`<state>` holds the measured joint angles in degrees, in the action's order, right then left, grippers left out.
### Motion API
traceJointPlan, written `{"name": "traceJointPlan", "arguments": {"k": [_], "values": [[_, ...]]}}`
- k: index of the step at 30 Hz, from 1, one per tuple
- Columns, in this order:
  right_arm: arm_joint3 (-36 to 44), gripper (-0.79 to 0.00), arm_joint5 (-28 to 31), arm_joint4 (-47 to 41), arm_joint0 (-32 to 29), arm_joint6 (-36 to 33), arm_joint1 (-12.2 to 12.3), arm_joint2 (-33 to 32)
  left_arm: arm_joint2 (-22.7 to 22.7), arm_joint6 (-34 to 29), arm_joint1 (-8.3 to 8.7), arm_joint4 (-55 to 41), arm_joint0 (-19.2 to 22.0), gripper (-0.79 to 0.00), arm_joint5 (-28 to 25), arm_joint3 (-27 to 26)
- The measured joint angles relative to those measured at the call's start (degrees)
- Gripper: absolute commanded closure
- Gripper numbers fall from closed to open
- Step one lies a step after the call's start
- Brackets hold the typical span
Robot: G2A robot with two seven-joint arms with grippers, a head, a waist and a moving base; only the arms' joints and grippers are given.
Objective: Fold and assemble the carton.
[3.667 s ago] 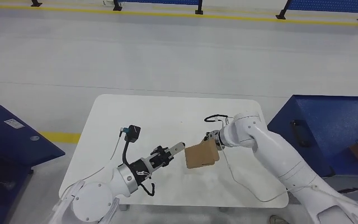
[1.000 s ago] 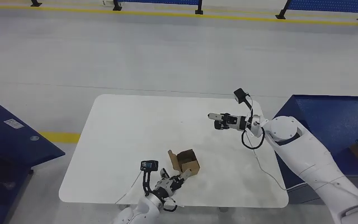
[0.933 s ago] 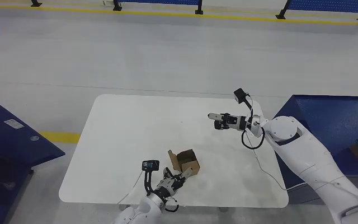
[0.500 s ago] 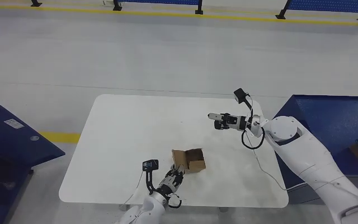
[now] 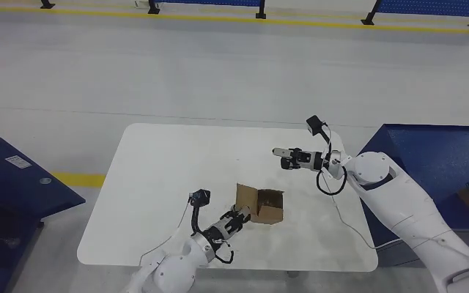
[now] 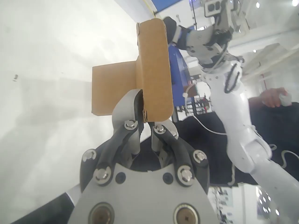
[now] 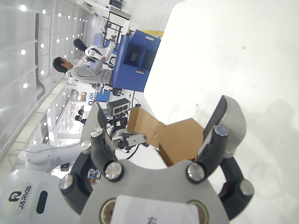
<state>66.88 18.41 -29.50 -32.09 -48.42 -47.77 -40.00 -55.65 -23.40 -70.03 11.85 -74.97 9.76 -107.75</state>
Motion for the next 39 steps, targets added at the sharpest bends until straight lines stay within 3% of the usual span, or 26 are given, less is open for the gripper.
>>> {"name": "traceJointPlan", "arguments": {"k": [3,6,11,16,17,18,19,20,26,29,32,36,39], "values": [[0.0,-0.785,0.0,0.0,0.0,0.0,0.0,0.0,-3.6,-11.8,0.96,-0.7,2.5,0.0,1.6,0.1],[0.0,-0.785,0.0,0.0,0.0,0.0,0.0,0.0,-5.5,-19.6,1.24,-3.3,5.7,0.0,-0.1,3.4],[0.0,-0.785,0.0,0.0,0.0,0.0,0.0,0.0,-2.1,-25.6,0.87,-0.6,11.2,0.0,-4.3,11.6],[0.0,-0.785,0.0,0.0,0.0,0.0,0.0,0.0,1.7,-25.3,-0.36,-1.9,15.7,0.0,-6.7,18.5],[0.0,-0.785,0.0,0.0,0.0,0.0,0.0,0.0,2.1,-24.8,-0.55,-2.2,16.2,-0.292,-6.9,19.4],[0.0,-0.785,0.0,0.0,0.0,0.0,0.0,0.0,2.5,-24.4,-0.78,-2.7,16.8,-0.434,-7.1,20.5],[0.0,-0.785,0.0,0.0,0.0,0.0,0.0,0.0,2.8,-24.0,-0.93,-3.0,17.2,-0.748,-7.3,21.3],[0.0,-0.785,0.0,0.0,0.0,0.0,0.0,0.0,2.9,-23.5,-1.07,-3.4,17.5,-0.785,-7.6,21.9],[0.0,-0.785,0.0,0.0,0.0,0.0,0.0,0.0,2.6,-19.3,-1.43,-5.4,16.7,-0.785,-8.2,22.1],[0.4,-0.785,-0.5,-3.8,-0.8,-2.0,0.1,-1.7,0.4,-16.9,-1.04,-8.0,13.3,-0.785,-6.7,18.1],[-1.1,-0.785,-0.1,-7.6,0.1,-9.2,0.8,-3.9,-1.6,-12.6,-0.62,-9.8,8.1,-0.785,-3.0,12.7],[-2.7,-0.785,0.3,4.4,2.3,-15.3,1.2,-3.6,-0.9,-7.7,-0.41,-9.2,1.2,-0.785,4.0,5.7],[-1.8,-0.785,1.1,15.4,3.4,-15.0,1.1,-2.0,1.5,-4.7,-0.46,-5.0,-1.5,-0.785,8.6,3.0]]}}
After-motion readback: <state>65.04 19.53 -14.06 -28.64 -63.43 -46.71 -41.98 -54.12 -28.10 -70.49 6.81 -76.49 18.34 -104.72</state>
